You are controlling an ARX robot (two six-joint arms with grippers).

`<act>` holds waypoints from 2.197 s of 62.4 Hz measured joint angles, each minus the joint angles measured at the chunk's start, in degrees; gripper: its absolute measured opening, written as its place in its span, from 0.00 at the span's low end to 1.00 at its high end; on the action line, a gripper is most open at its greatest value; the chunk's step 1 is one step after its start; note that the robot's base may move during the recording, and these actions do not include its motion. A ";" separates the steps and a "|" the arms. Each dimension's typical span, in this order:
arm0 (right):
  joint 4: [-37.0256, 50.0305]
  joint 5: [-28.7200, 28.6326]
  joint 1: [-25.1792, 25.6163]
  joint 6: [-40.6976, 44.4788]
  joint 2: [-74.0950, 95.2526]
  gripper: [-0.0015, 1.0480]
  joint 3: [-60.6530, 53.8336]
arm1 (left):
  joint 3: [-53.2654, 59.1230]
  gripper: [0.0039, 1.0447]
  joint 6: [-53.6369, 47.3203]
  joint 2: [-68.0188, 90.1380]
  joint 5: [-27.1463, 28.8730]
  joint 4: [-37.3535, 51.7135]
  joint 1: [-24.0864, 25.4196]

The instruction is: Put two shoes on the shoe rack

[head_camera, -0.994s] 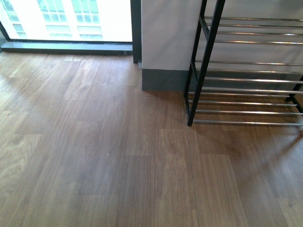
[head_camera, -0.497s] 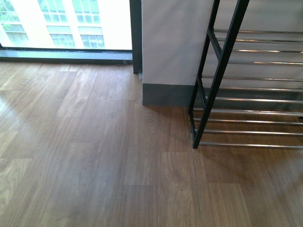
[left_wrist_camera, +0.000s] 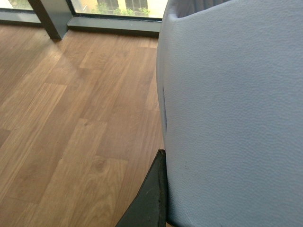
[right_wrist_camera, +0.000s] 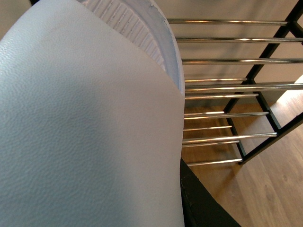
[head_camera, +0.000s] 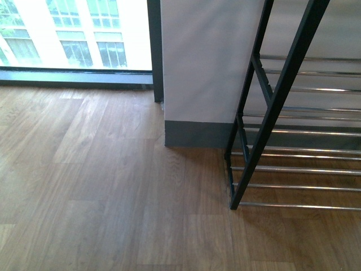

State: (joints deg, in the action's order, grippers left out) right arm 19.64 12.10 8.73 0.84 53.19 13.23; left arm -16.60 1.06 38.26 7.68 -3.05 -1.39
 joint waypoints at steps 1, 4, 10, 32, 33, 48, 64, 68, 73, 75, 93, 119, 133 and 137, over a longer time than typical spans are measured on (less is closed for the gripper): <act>0.00 0.07 0.00 -0.02 0.02 0.01 0.00 | 0.00 0.01 0.00 0.00 -0.09 0.00 0.00; 0.00 0.33 0.04 -0.02 0.02 0.01 0.00 | 0.00 0.01 0.00 0.00 -0.24 0.00 -0.02; 0.00 0.42 0.07 -0.02 0.02 0.01 0.00 | 0.00 0.01 0.00 0.02 -0.35 0.00 -0.07; 0.00 0.28 0.04 -0.02 0.00 0.01 -0.02 | 0.00 0.01 0.00 0.00 -0.20 0.00 -0.07; 0.00 0.26 0.04 -0.02 0.00 0.01 -0.02 | 0.00 0.01 0.00 0.02 -0.20 0.00 -0.07; 0.00 0.11 0.00 -0.02 0.00 0.01 -0.02 | 0.00 0.01 0.00 -0.02 -0.04 0.00 -0.04; -0.04 0.33 0.20 -0.02 -0.04 0.01 -0.09 | 0.02 0.01 -0.13 0.00 -0.22 0.00 -0.13; -0.04 0.33 0.20 -0.02 -0.02 0.01 -0.09 | 0.02 0.01 -0.13 -0.02 -0.24 0.00 -0.15; -0.04 0.31 0.20 -0.02 -0.02 0.01 -0.09 | 0.02 0.01 -0.13 0.02 -0.22 0.00 -0.13; -0.04 0.31 0.17 -0.02 -0.02 0.01 -0.09 | 0.02 0.01 -0.13 0.04 -0.20 0.00 -0.13; -0.04 0.28 0.11 -0.02 -0.02 0.01 -0.09 | 0.02 0.01 -0.15 0.02 -0.20 0.00 -0.11; -0.04 0.26 0.11 0.00 -0.02 0.01 -0.15 | 0.04 0.01 -0.15 0.04 -0.22 0.00 -0.11; -0.04 0.26 0.11 -0.02 -0.02 0.01 -0.11 | 0.04 0.01 -0.17 0.02 -0.20 0.00 -0.11; -0.04 0.26 0.11 -0.02 -0.02 0.01 -0.11 | 0.04 0.01 -0.17 0.02 -0.20 0.00 -0.11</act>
State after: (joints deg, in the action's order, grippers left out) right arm 19.59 12.36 8.84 0.82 53.17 13.13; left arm -16.56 0.89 38.28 7.49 -3.05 -1.50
